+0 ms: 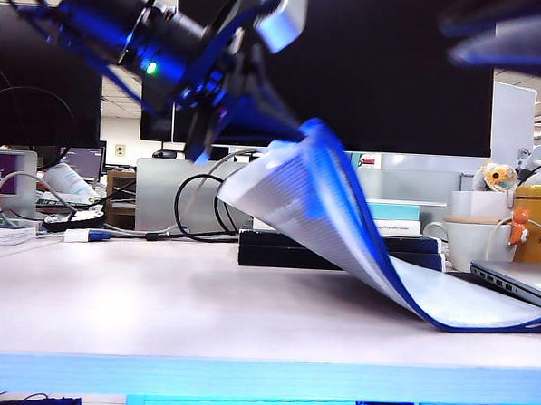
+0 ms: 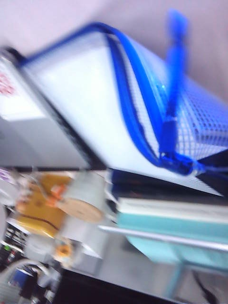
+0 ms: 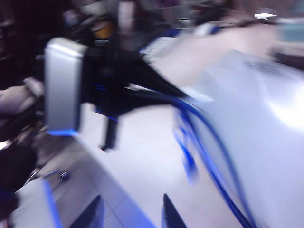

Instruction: Pick up the transparent plastic file bag with a blue zipper and close its zipper.

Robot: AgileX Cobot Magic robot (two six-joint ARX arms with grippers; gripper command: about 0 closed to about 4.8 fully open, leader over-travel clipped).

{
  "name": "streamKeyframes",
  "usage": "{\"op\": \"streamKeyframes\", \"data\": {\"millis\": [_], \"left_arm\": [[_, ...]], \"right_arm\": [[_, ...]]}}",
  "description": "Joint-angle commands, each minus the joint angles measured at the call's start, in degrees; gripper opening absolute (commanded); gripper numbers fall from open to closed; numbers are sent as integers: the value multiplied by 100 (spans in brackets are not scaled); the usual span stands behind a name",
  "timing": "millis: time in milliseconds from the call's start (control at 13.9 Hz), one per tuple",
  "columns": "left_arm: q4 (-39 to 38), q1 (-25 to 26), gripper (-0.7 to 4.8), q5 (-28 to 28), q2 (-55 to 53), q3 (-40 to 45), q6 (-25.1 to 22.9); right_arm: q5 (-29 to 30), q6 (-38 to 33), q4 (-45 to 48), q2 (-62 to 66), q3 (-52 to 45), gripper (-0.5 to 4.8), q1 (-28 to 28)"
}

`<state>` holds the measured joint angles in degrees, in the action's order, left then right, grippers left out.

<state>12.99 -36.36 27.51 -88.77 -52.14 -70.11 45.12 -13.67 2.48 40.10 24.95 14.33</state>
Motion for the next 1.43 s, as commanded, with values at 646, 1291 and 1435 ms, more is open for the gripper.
{"op": "streamKeyframes", "data": {"millis": [646,1291,1435], "left_arm": [[-4,-485,-6,101,544,-66,588],[122,-485,-6,358,544,-63,1073],[111,-485,-6,363,544,-63,1082]], "right_arm": [[-745,-175,846,1204,22,144,1078],[-1045,13,1810,2188,24,144,1075],[-1071,15,2072,2201,26,143,1075]]}}
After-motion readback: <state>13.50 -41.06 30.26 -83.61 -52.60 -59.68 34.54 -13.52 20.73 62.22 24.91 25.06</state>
